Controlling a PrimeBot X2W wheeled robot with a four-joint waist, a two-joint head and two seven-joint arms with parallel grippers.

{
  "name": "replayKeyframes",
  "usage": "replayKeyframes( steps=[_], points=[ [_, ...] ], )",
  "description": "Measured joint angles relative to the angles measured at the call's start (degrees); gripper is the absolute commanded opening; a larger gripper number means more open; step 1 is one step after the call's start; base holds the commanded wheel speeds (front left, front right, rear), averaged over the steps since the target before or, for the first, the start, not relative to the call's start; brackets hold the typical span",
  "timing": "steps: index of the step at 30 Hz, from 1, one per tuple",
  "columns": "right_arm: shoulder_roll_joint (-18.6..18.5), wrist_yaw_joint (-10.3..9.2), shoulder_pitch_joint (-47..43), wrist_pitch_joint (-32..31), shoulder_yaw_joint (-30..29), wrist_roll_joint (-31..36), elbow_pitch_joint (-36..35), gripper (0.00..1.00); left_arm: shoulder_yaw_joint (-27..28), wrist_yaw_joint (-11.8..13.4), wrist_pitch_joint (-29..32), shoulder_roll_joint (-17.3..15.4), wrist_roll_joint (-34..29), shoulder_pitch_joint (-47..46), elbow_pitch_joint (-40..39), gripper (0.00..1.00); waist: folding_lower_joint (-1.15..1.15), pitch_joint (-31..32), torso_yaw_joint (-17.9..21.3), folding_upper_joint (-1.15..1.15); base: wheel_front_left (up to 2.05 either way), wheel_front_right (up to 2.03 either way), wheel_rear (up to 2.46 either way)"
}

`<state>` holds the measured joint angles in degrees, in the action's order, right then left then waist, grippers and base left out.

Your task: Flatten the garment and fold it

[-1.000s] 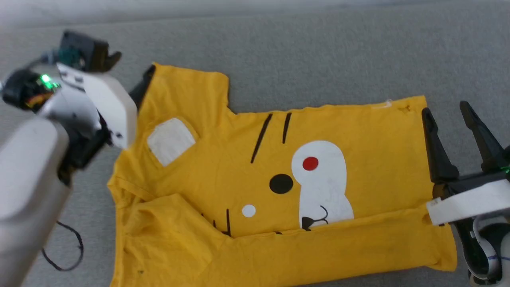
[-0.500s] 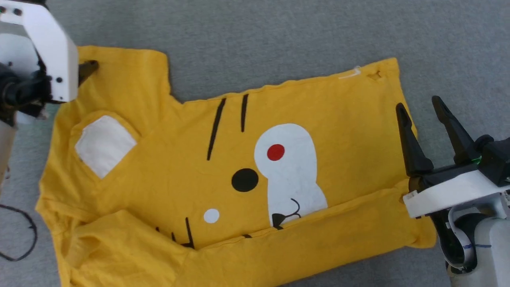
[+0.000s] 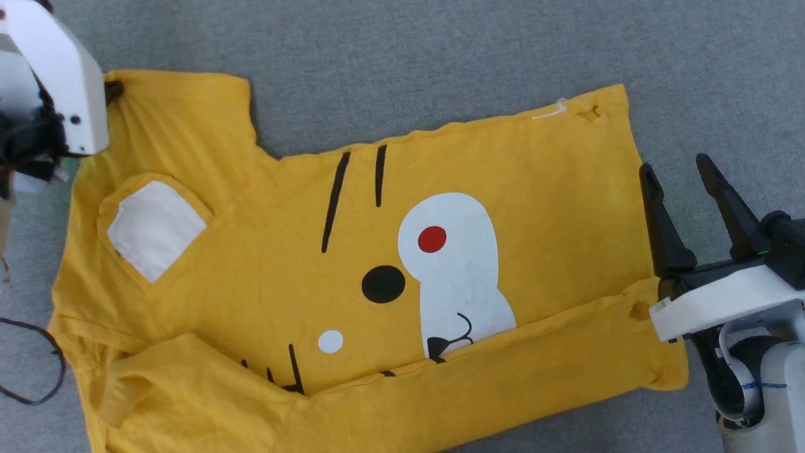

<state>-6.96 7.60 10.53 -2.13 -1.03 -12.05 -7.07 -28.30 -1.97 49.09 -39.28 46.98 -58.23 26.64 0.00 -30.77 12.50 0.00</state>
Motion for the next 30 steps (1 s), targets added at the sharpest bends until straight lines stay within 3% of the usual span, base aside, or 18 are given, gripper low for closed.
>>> replayKeyframes(
  steps=[6, 15, 20, 24, 30],
  points=[
    [-4.5, 0.0, 0.1, -6.0, 0.1, -1.3, 0.1, 1.0, -1.4, -0.9, -9.5, 1.4, -3.7, 2.0, -0.8, 0.0, 0.0, 2.4, -1.6, 0.0, 0.0, 0.0, 0.0],
    [-20.3, 0.0, 5.9, -26.9, 4.3, -10.5, 1.6, 1.0, -3.6, -2.0, -17.4, 2.7, -6.3, 6.4, -11.6, 0.0, 0.0, 5.6, -7.2, 0.0, 0.0, 0.0, 0.0],
    [-29.5, 0.0, 12.0, -36.5, 11.3, -12.9, 4.7, 1.0, -4.5, -1.4, -19.1, 2.7, -6.3, 10.9, -20.1, 0.0, 0.0, 6.4, -10.9, 0.0, 0.0, 0.0, 0.0],
    [-34.0, 0.0, 16.5, -39.6, 16.4, -14.1, 8.9, 1.0, -5.2, 0.0, -20.6, 2.8, -7.3, 13.9, -26.0, 0.0, 0.0, 6.3, -14.0, 0.0, 0.0, 0.0, 0.0],
    [-36.8, 0.0, 22.3, -40.8, 22.6, -15.1, 15.2, 1.0, -5.6, 2.1, -22.5, 3.0, -8.1, 17.1, -31.9, 0.0, 0.0, 5.6, -17.6, 0.0, 0.0, 0.0, 0.0]
  ],
)
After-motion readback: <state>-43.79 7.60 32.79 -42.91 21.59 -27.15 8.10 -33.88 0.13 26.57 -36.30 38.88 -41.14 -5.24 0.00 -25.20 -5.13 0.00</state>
